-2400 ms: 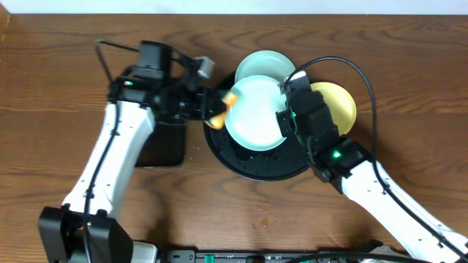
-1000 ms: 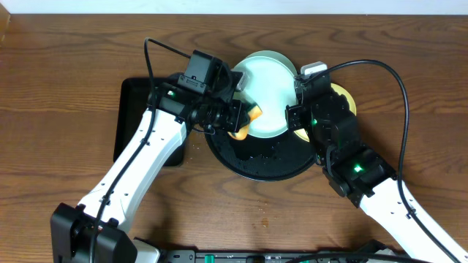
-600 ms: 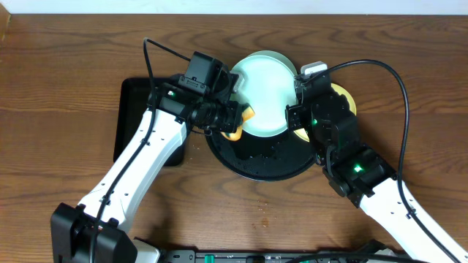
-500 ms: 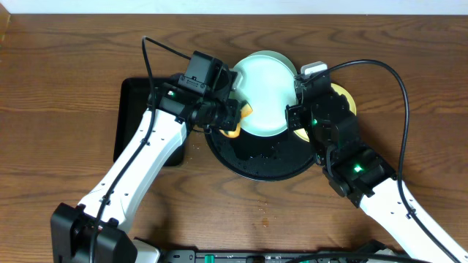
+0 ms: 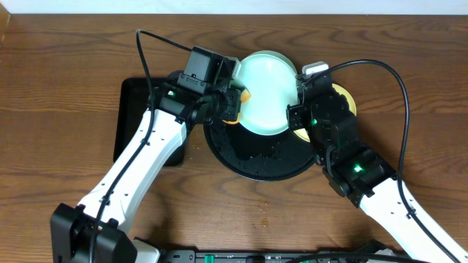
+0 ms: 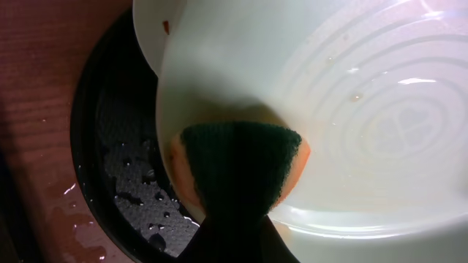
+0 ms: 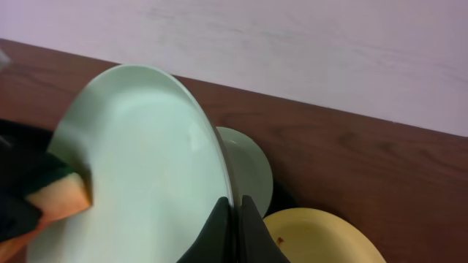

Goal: Clean dirty plates on tray and stack at the side

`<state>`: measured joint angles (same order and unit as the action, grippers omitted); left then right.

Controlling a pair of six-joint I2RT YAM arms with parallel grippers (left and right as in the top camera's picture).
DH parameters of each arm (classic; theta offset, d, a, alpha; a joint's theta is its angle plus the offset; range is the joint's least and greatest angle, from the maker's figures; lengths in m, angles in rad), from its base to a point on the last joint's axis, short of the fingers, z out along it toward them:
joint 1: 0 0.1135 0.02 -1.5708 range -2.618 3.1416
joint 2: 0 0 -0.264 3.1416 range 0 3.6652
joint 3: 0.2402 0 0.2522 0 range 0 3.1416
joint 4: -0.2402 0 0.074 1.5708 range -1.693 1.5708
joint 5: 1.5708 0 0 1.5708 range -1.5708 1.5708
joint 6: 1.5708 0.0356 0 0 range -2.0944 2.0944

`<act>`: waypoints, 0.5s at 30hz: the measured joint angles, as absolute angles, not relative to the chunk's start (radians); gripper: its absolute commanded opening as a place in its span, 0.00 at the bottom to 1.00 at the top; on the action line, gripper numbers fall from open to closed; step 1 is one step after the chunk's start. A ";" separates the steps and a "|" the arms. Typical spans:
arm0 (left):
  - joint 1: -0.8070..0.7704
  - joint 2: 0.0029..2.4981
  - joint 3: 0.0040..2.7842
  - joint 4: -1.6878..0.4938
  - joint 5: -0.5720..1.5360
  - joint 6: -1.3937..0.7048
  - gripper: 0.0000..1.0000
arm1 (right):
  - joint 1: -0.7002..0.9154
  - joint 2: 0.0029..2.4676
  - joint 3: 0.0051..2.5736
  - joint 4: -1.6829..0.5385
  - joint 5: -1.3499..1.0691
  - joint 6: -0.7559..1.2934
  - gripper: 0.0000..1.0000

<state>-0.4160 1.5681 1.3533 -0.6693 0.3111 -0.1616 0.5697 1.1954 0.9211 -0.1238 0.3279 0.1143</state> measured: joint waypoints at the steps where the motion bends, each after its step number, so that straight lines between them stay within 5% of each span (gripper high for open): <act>1: -0.416 1.560 1.353 -0.670 0.311 -0.162 0.08 | 0.569 1.195 0.921 -0.124 0.332 0.113 0.01; 15: -0.383 1.317 1.355 -0.783 0.298 -0.230 0.08 | 0.570 1.195 0.921 -0.010 0.599 -0.200 0.01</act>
